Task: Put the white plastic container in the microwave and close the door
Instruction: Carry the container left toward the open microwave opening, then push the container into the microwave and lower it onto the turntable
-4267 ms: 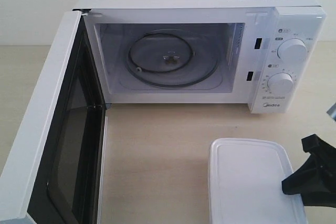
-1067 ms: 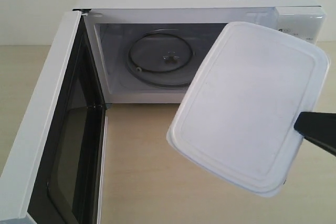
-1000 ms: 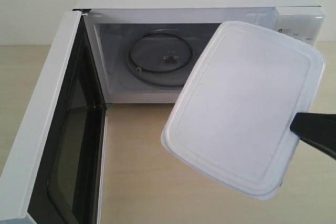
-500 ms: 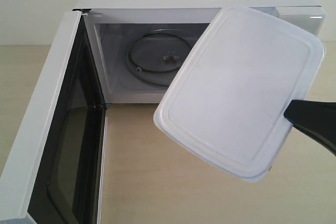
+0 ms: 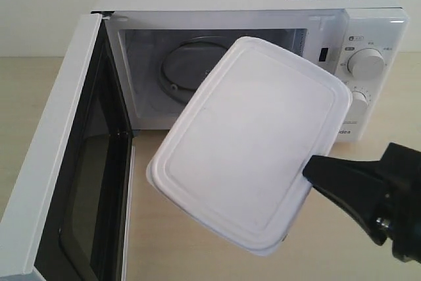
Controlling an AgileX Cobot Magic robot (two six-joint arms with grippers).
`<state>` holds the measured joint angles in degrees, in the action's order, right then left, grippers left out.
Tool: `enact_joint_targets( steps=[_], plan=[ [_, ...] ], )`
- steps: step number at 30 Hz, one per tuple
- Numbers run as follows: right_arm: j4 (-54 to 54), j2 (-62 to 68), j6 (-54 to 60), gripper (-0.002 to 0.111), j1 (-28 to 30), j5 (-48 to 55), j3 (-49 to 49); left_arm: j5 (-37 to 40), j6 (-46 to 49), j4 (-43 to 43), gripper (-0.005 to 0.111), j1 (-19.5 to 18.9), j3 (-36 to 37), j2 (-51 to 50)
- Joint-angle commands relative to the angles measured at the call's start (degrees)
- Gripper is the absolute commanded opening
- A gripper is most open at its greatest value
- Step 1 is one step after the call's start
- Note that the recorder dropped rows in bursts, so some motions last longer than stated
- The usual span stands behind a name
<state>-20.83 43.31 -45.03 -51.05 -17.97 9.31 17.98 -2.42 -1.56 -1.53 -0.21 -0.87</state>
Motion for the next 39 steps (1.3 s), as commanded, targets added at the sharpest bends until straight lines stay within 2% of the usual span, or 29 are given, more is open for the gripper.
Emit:
enact_joint_targets(
  steps=[1, 14, 26, 39],
  plan=[
    [1.2, 5.7, -3.4, 0.000, -2.5, -10.7, -0.2, 0.0, -0.5, 0.5, 0.004, 0.1, 0.2, 0.5],
    [-0.5, 27.3, -15.9, 0.000, -2.7, -28.2, 0.2, 0.0, -0.5, 0.5, 0.004, 0.1, 0.2, 0.5],
    [-8.6, 45.5, -17.9, 0.000, -2.7, -27.6, 14.3, 0.0, -0.5, 0.5, 0.004, 0.1, 0.2, 0.5],
    [-19.0, 52.2, -17.8, 0.000, -2.6, -30.2, 20.2, 0.0, -0.5, 0.5, 0.004, 0.1, 0.2, 0.5]
  ],
)
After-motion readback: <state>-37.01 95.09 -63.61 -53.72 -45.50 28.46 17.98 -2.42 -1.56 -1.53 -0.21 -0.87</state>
